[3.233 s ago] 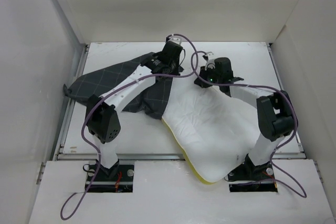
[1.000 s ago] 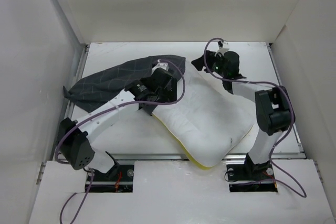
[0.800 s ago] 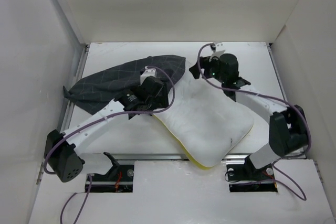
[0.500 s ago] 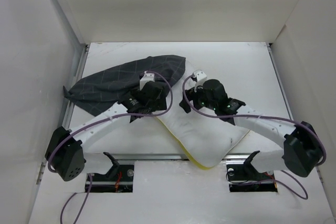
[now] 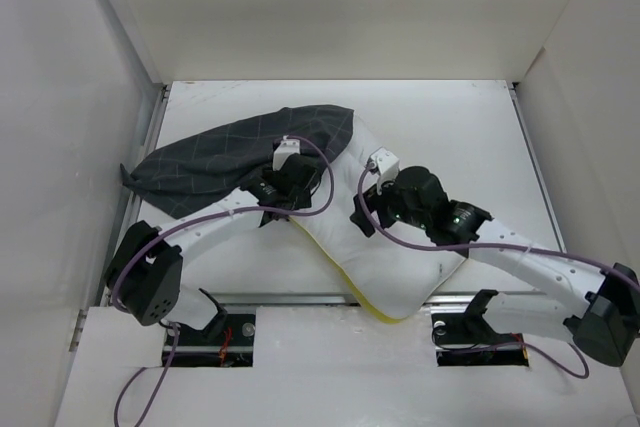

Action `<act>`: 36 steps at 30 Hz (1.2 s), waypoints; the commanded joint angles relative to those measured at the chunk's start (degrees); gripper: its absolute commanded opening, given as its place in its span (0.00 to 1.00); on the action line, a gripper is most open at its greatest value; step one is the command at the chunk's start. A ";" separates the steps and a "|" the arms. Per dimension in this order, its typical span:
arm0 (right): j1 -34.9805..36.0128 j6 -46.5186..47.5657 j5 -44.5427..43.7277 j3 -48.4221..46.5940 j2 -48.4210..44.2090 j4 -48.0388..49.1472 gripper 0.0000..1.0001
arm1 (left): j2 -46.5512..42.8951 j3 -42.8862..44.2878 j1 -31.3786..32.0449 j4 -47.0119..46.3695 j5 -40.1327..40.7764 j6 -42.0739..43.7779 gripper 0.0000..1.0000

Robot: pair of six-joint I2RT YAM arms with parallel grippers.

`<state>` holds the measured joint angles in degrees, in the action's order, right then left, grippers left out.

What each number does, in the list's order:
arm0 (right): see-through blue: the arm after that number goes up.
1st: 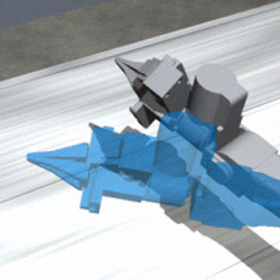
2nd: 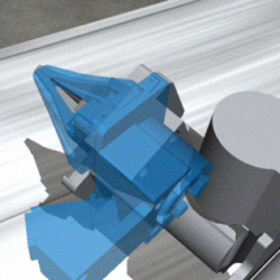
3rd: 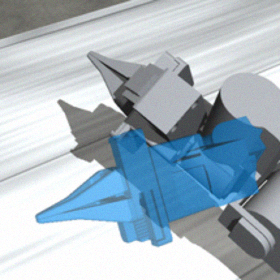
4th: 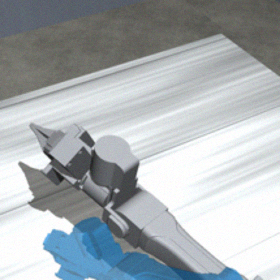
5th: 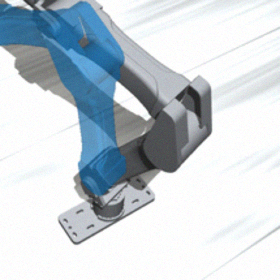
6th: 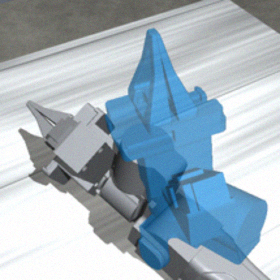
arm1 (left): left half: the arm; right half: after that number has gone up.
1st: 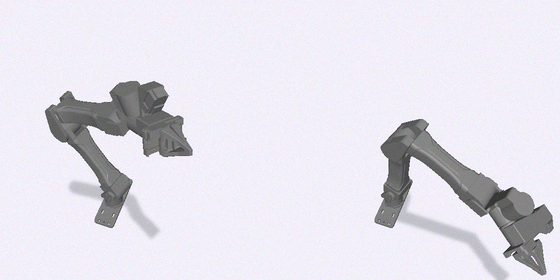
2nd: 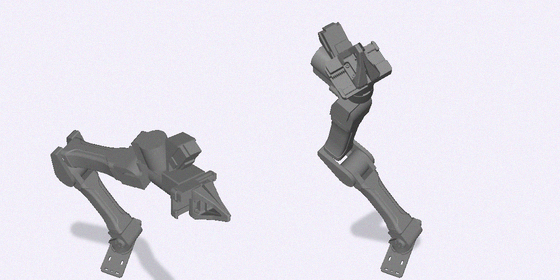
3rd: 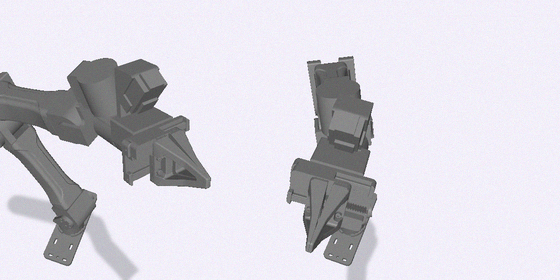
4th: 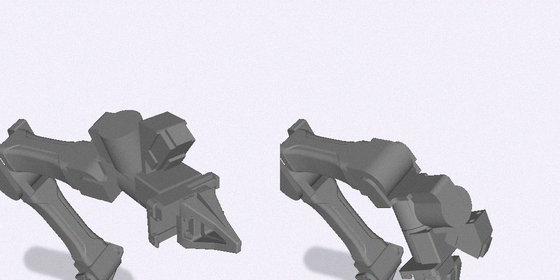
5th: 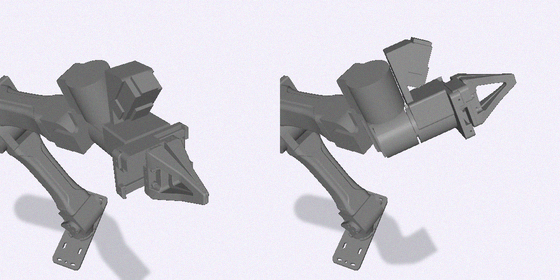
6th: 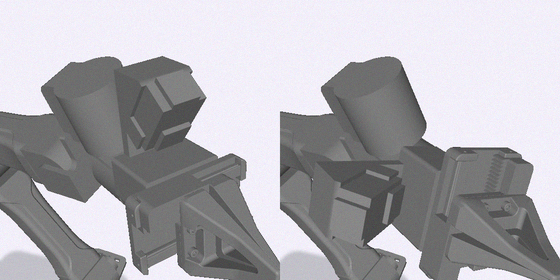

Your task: Put the pillow into the pillowcase

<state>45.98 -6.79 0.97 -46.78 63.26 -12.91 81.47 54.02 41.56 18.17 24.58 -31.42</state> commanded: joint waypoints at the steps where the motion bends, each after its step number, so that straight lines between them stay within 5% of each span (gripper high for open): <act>1: 2.96 3.00 0.77 -0.50 0.71 -1.07 0.86 | -1.14 0.99 -0.08 1.68 2.92 -0.65 0.48; 3: 4.99 5.19 0.79 -1.12 3.78 -0.02 0.88 | -1.14 1.70 -0.08 2.91 4.86 -1.44 0.42; 4: 5.70 6.07 1.83 -1.64 5.36 -0.01 1.00 | -1.84 2.23 -0.08 3.44 5.39 -2.23 0.38; 6: 6.49 6.79 2.36 -2.87 10.27 1.74 1.00 | -2.36 2.23 -0.08 3.97 6.96 -2.24 0.34; 11: 7.02 6.00 -2.97 -5.95 17.15 7.44 1.00 | -2.37 2.23 -0.60 6.60 8.21 -5.58 0.00; 17: 7.02 7.75 -2.38 -8.59 27.60 16.68 1.00 | -6.49 0.82 -0.60 4.07 2.76 -4.97 0.00; 18: 7.02 7.75 -2.90 -9.72 29.53 17.38 0.96 | -7.28 0.13 -0.60 3.19 1.89 -4.36 0.00; 19: 7.02 7.75 -4.21 -11.56 31.37 17.91 0.81 | -8.08 0.12 -0.60 3.18 1.01 -4.35 0.00; 20: 7.02 6.19 -5.70 -12.88 34.61 17.92 0.51 | -9.74 0.12 -0.60 3.18 -0.22 -4.35 0.00; 21: 7.02 4.34 -8.94 -13.94 35.43 18.44 0.01 | -10.62 -0.49 -0.60 2.57 -1.02 -3.48 0.00; 28: 5.88 -0.68 -25.03 -18.25 28.68 24.85 0.00 | -17.31 -2.52 2.28 5.09 -5.96 -3.47 0.00; 32: 1.51 -4.37 -23.84 -21.76 25.68 26.17 0.00 | -19.33 -2.52 3.61 10.12 -4.45 -5.58 0.00; 36: -1.41 -9.47 -21.54 -21.52 23.58 31.61 0.00 | -21.27 -3.04 5.63 5.92 -12.87 -5.58 0.00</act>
<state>46.89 -11.75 -17.08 -64.66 90.61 5.32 62.72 51.81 45.30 23.53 19.38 -36.18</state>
